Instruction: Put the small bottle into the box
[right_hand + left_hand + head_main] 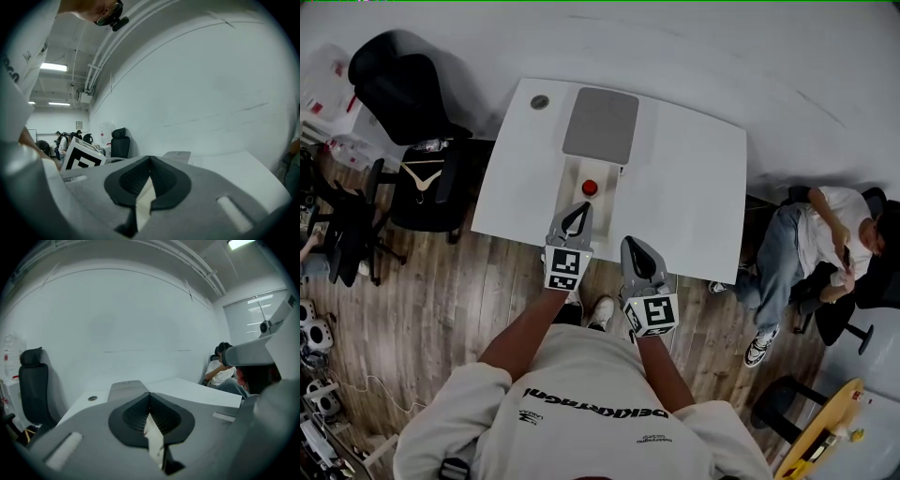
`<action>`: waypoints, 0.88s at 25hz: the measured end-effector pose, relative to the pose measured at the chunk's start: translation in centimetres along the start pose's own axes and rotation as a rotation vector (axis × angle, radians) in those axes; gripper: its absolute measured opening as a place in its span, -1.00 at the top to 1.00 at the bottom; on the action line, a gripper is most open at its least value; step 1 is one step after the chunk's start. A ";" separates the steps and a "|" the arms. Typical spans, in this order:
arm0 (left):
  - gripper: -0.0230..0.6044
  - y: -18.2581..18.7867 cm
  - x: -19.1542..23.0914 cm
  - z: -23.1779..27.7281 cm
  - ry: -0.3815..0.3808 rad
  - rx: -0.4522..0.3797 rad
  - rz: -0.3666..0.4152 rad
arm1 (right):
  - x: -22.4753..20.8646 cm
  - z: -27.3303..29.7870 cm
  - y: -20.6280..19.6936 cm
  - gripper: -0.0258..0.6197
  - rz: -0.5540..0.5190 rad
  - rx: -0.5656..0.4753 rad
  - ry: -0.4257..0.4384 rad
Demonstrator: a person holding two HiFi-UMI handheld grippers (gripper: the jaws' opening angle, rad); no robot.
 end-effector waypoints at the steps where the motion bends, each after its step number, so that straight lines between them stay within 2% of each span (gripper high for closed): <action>1: 0.92 0.1 -0.1 -0.1 -0.003 -0.004 0.002 | -0.1 -0.1 0.1 0.92 -0.004 -0.001 0.002; 22: 0.92 4.2 -1.8 -6.8 -0.024 -0.119 0.005 | 1.7 -2.4 1.7 0.92 -0.042 -0.043 0.010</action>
Point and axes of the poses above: the fingertips, and each gripper's own axes: z forward along the fingers, x to its left, y out of its top, the point moved 5 cm from there along -z, backward along the fingers, and after that the axes turned 2 degrees about -x, right-handed, at the moved point
